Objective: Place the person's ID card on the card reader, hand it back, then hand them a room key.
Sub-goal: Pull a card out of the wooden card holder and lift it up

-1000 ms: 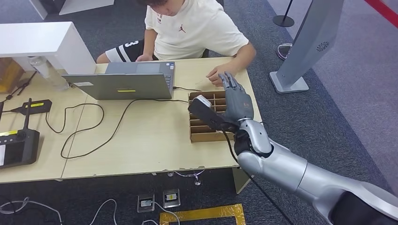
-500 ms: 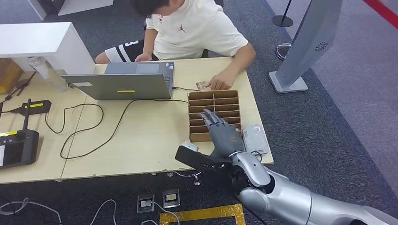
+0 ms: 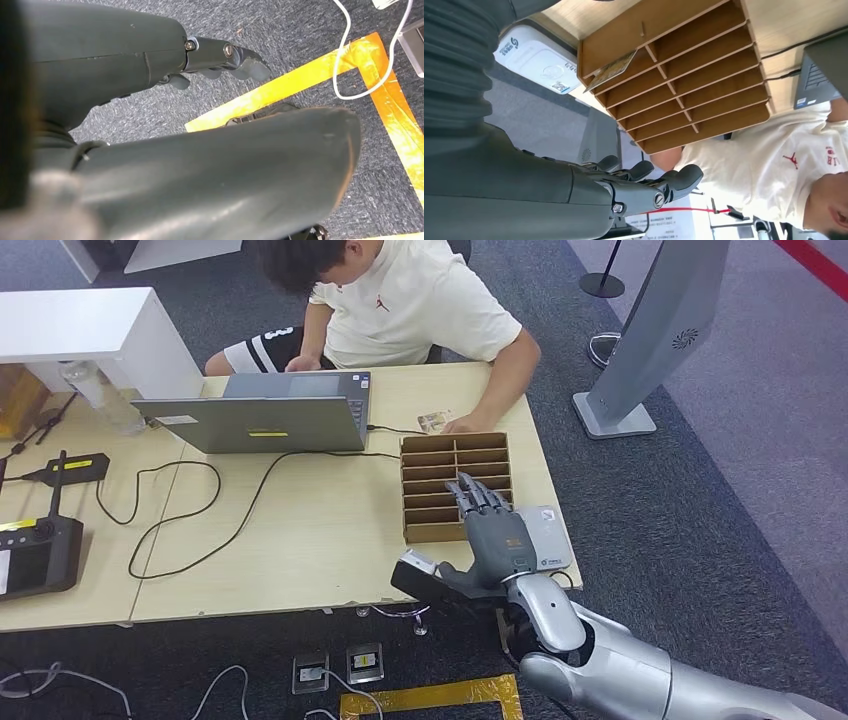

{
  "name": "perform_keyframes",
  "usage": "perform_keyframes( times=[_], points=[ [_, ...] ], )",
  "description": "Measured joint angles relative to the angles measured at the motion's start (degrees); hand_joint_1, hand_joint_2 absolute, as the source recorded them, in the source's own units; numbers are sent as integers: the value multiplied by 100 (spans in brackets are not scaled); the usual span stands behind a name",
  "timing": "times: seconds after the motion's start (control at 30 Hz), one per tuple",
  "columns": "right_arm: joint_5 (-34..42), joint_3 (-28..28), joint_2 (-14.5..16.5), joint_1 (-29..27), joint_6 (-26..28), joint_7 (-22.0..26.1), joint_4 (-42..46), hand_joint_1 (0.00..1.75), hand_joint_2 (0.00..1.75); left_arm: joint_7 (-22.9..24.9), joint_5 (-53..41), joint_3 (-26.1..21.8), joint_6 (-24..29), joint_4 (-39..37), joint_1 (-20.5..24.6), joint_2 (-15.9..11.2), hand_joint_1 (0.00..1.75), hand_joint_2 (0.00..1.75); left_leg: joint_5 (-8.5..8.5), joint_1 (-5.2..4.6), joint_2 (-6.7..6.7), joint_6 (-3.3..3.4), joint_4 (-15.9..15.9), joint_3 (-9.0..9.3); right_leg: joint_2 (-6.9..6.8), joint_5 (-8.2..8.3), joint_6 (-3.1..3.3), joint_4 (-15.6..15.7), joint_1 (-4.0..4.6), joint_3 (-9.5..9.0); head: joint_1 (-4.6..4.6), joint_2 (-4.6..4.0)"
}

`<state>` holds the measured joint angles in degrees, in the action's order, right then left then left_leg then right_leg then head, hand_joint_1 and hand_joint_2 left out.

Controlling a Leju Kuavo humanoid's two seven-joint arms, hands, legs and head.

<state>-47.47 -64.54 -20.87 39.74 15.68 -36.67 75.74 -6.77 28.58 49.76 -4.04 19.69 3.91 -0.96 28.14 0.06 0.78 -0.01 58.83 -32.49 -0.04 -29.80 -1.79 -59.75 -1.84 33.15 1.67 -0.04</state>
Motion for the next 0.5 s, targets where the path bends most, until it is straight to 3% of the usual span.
perform_keyframes(
  times=[0.5],
  points=[
    [-128,11,64,131,96,39,-878,0,175,40,272,14,0,27,-5,10,0,0,0,0,1,0,0,-2,-5,0,0,0,0,-1,1,0]
  ],
)
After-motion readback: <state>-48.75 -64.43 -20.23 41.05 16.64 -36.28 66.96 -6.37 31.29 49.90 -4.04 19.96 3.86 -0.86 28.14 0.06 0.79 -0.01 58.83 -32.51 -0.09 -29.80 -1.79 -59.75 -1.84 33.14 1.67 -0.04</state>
